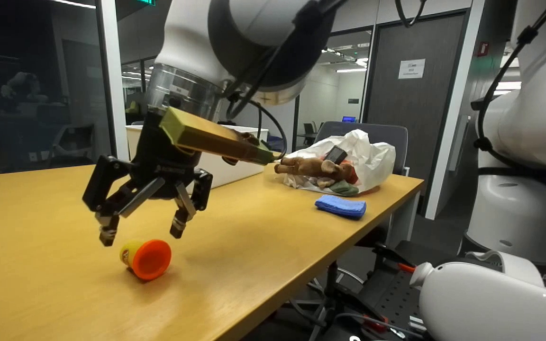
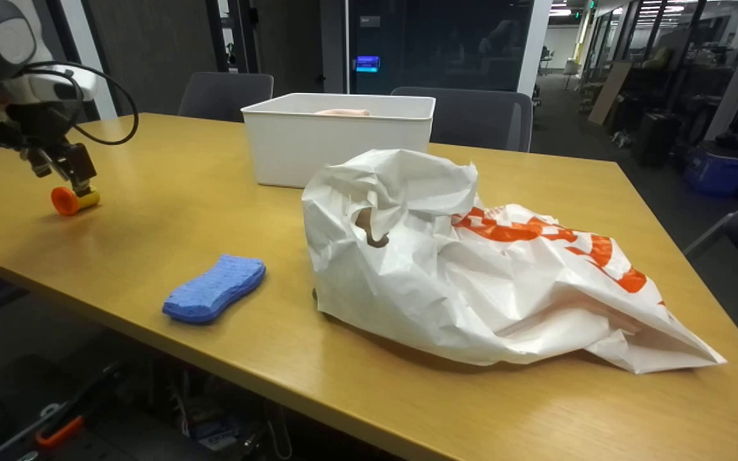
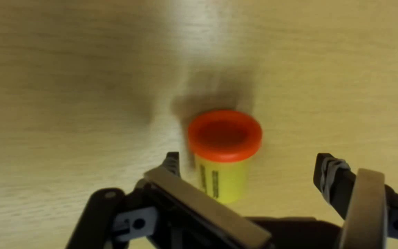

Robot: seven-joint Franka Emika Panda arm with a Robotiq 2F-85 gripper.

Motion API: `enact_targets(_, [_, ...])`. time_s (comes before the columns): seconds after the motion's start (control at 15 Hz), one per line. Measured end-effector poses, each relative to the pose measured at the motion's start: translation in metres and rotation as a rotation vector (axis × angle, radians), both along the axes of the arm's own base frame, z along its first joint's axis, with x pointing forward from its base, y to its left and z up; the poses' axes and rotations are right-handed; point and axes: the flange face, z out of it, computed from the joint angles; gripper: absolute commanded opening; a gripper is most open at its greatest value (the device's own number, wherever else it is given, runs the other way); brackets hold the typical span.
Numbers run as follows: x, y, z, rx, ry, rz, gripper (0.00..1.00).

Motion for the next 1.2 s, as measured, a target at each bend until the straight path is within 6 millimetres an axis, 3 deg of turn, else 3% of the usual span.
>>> enact_targets(0.07, [-0.005,0.007,-0.004,0.006,0.031,0.045,0.83])
enact_targets(0.27, [-0.011,0.012,-0.013,-0.025,0.128,0.195,0.58])
enact_targets(0.33, [-0.011,0.009,-0.016,-0.050,0.155,0.245,0.88])
enact_targets(0.53, [-0.009,-0.002,-0.019,-0.146,0.217,0.385,0.98])
enact_targets(0.87, [-0.007,-0.007,-0.012,-0.214,0.272,0.562,1.00])
enact_targets(1.2, [0.004,-0.001,0.000,-0.197,0.229,0.602,1.00])
